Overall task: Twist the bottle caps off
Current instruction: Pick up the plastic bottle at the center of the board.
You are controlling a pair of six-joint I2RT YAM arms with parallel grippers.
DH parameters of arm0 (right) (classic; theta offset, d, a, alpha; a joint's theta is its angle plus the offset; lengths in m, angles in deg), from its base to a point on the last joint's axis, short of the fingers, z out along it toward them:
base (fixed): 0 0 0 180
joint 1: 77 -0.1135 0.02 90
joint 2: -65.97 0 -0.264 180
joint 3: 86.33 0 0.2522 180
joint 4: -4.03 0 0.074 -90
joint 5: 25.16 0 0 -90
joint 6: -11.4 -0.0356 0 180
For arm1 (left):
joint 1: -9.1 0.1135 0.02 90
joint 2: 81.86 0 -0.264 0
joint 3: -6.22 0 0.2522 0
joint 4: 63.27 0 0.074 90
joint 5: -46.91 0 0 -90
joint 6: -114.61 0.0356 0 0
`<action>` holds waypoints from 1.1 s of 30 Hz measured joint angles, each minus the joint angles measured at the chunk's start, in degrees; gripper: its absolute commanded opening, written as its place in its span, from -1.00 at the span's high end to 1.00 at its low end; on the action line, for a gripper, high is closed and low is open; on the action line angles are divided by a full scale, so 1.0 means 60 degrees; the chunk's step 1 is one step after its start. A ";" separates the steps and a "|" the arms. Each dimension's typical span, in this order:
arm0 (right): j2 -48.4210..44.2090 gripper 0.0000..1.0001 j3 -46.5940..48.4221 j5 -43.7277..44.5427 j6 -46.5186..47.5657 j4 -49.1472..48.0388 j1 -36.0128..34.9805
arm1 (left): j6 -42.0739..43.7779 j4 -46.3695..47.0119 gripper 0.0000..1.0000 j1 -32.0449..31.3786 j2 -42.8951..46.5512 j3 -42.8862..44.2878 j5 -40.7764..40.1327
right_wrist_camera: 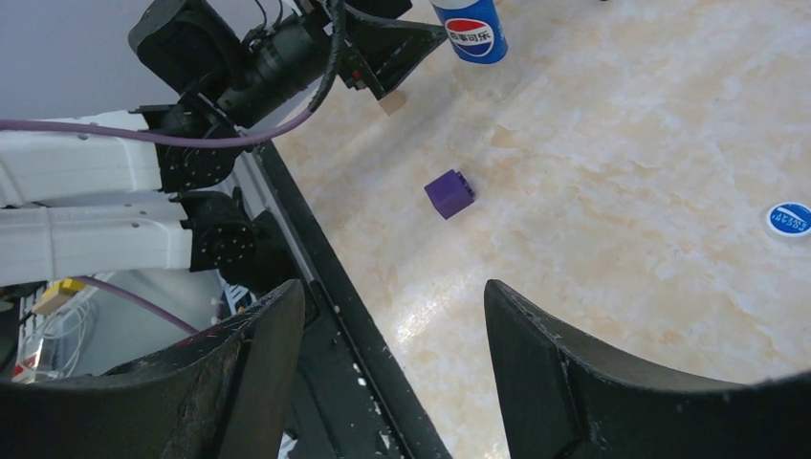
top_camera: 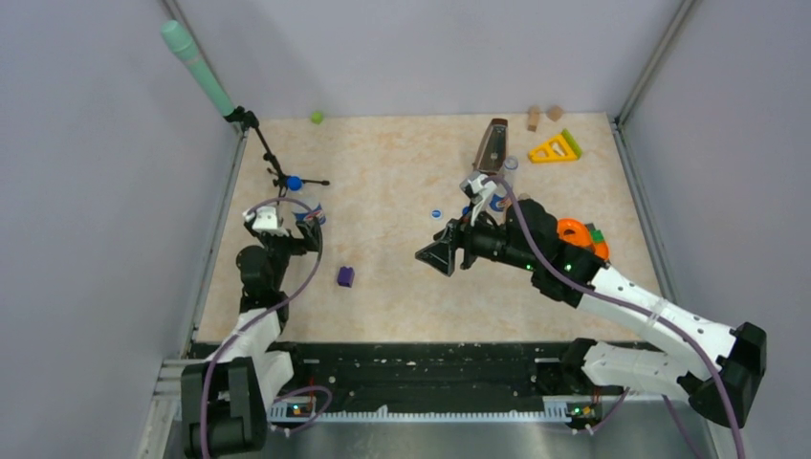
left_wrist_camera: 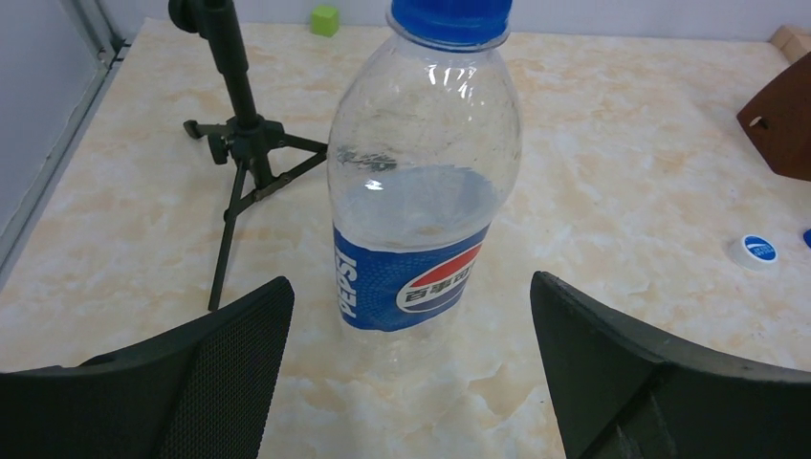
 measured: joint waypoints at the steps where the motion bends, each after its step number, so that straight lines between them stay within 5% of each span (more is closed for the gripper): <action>1: 0.0015 -0.36 0.0000 -0.0015 -0.0007 -0.0004 0.0000 | 0.0004 0.0117 -0.87 0.0018 -0.0076 0.0000 0.0135; 15: 0.0295 -0.36 0.0000 -0.0255 -0.0171 -0.0171 -0.0004 | 0.0044 0.1293 -0.83 0.0528 -0.1676 0.0481 0.1290; 33: 0.0736 -0.36 0.0000 -0.0375 -0.0266 -0.0288 -0.0007 | -0.0321 0.3056 -0.48 0.1217 -0.3912 0.1293 0.3730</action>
